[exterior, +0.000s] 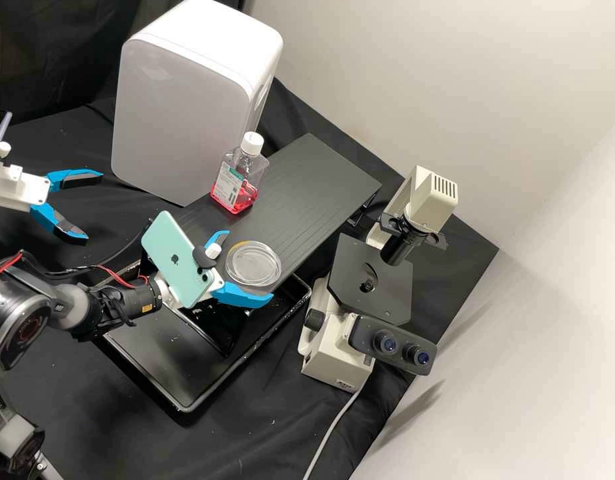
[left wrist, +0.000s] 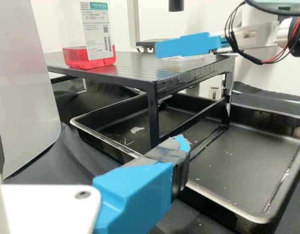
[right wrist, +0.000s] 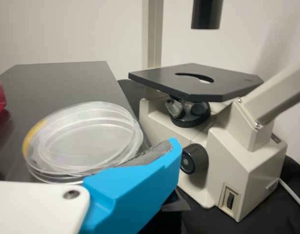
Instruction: Place the lid on the petri dish
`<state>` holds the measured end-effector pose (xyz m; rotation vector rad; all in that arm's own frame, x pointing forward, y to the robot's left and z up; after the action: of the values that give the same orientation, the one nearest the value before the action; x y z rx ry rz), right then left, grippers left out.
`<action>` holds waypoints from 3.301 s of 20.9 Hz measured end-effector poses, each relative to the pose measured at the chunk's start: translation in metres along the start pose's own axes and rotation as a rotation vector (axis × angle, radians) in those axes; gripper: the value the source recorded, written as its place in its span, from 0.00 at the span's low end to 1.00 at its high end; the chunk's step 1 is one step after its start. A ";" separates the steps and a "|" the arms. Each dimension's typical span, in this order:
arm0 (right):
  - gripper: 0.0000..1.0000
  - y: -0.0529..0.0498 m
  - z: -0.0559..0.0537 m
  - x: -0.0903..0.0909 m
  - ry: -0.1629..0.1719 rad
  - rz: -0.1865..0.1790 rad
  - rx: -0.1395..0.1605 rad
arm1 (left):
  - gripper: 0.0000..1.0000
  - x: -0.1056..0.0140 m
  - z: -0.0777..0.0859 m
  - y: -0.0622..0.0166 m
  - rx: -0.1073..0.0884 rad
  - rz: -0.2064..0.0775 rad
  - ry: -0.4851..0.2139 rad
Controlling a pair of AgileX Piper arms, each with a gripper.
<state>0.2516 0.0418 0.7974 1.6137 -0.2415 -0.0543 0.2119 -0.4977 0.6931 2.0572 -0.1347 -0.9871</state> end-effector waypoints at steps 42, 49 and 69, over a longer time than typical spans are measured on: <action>1.00 -0.004 0.004 0.000 -0.056 0.052 -0.079 | 1.00 0.000 0.001 -0.0001 0.000 0.000 -0.002; 1.00 -0.003 0.003 0.004 -0.057 0.061 -0.075 | 1.00 0.000 0.001 -0.0001 0.000 0.000 -0.002; 0.00 -0.006 0.002 0.017 -0.005 0.039 -0.037 | 1.00 0.000 0.001 -0.0001 0.000 0.000 -0.002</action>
<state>0.2682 0.0366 0.7927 1.5719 -0.2745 -0.0324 0.2115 -0.4982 0.6926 2.0560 -0.1354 -0.9894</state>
